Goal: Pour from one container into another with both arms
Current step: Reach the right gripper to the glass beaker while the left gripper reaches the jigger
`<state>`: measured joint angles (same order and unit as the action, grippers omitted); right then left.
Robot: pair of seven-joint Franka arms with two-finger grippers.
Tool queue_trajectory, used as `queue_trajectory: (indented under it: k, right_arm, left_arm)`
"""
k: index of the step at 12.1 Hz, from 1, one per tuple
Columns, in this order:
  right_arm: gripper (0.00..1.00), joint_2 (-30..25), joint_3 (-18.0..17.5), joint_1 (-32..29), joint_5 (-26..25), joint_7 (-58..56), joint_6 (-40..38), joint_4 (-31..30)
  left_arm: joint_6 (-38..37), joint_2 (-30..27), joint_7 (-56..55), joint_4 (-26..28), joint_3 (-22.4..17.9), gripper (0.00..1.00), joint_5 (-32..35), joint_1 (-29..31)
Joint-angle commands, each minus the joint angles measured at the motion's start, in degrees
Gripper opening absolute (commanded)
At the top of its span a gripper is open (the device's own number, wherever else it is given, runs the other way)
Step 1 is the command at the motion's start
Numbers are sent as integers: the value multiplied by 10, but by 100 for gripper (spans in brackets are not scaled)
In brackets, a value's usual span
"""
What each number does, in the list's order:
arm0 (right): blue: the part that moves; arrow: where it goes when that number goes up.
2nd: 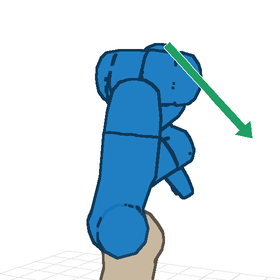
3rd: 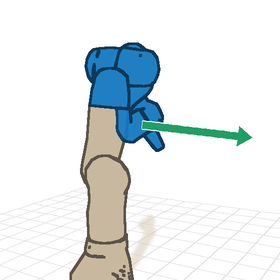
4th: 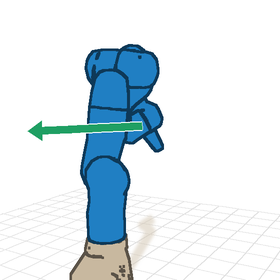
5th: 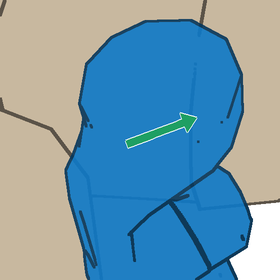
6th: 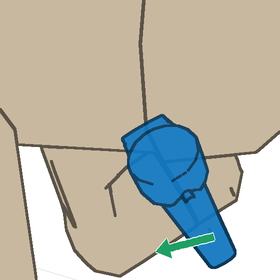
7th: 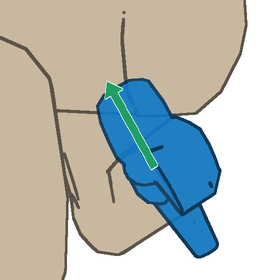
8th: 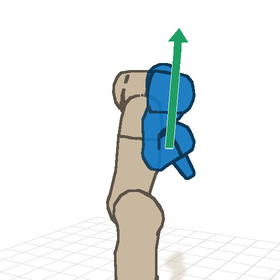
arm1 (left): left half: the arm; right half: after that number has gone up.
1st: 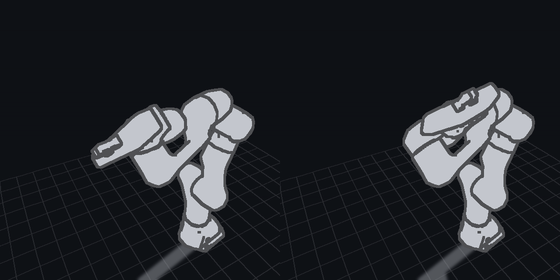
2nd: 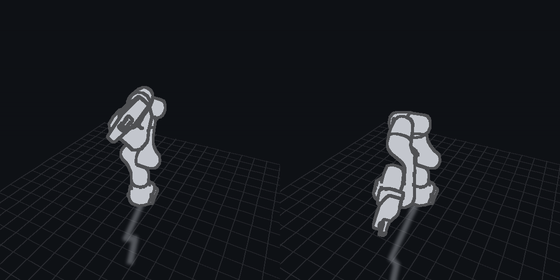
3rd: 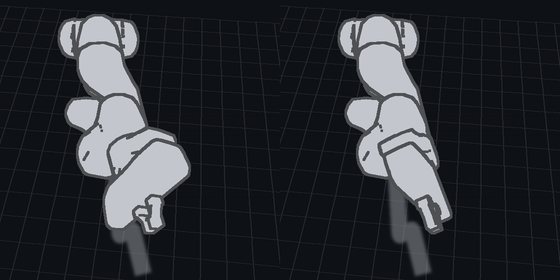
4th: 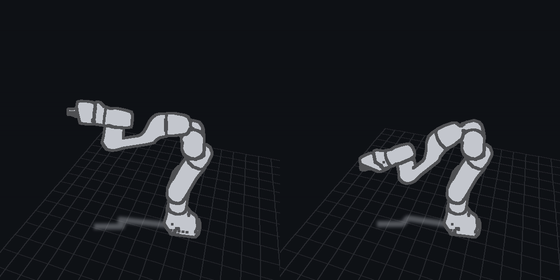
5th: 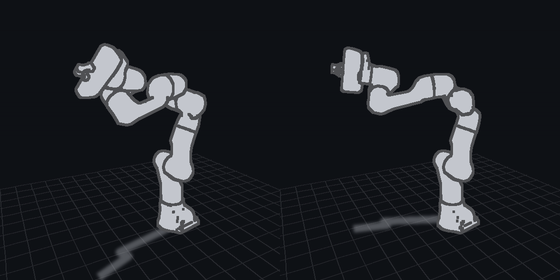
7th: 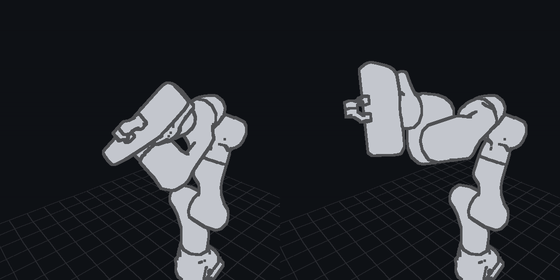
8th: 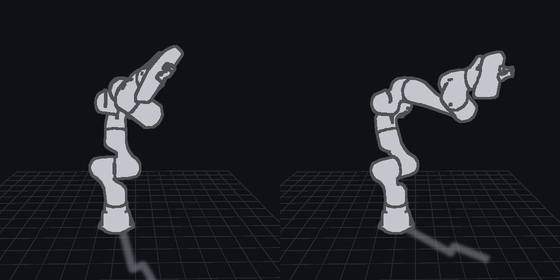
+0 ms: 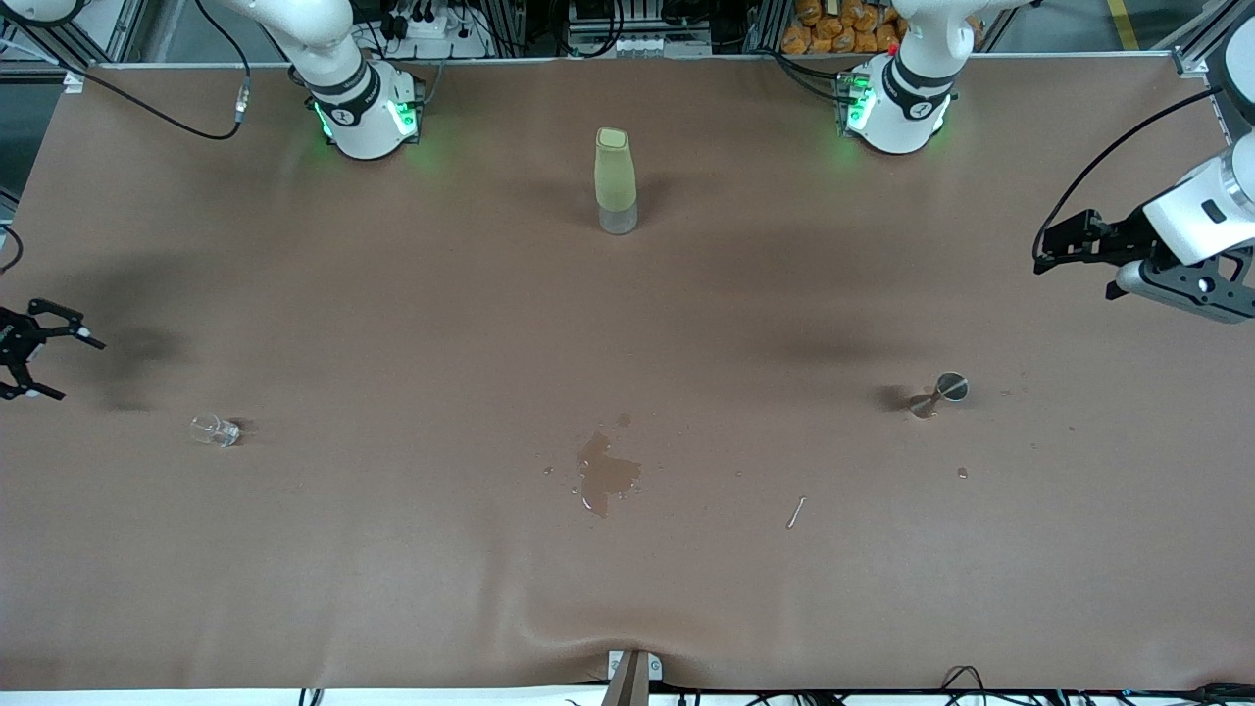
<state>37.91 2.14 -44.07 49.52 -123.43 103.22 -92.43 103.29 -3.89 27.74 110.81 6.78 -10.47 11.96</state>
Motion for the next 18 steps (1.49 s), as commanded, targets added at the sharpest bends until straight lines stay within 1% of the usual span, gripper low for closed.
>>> queue_trajectory:
  k: [1,2,4,6,7,9,11,13,14,15,17,18]
  right_arm:
    - [100,8,-11,-17,63,-17,-1,-25]
    - [100,15,-11,-17,66,-17,0,-24]
    - [100,31,-12,-11,85,-18,3,-25]
    - [100,49,-13,-3,128,-56,15,-25]
    - [100,59,-13,-1,148,-83,23,-25]
    - [100,79,-13,7,175,-120,24,-26]
    - [100,97,-13,13,200,-153,23,-26]
    - [100,114,-16,18,222,-172,20,-34]
    - [100,116,-15,27,242,-182,20,-44]
    - [100,117,-15,35,260,-196,20,-55]
    - [100,120,-15,50,291,-205,20,-66]
    - [100,121,-15,57,298,-206,20,-65]
  left_arm:
    - [37,-8,120,57,3,100,-49,53]
    - [37,-4,192,66,3,100,-69,82]
    - [31,27,317,74,3,100,-115,142]
    - [23,65,397,72,3,100,-153,173]
    - [13,86,436,68,3,100,-177,182]
    - [-31,126,482,45,3,100,-214,197]
    - [-56,143,531,20,3,100,-226,197]
    - [-75,155,573,14,3,100,-261,198]
    - [-86,171,601,12,3,100,-284,199]
    - [-96,201,642,-5,3,100,-302,199]
    - [-115,274,752,-46,3,100,-309,199]
    - [-119,295,795,-52,3,100,-317,205]
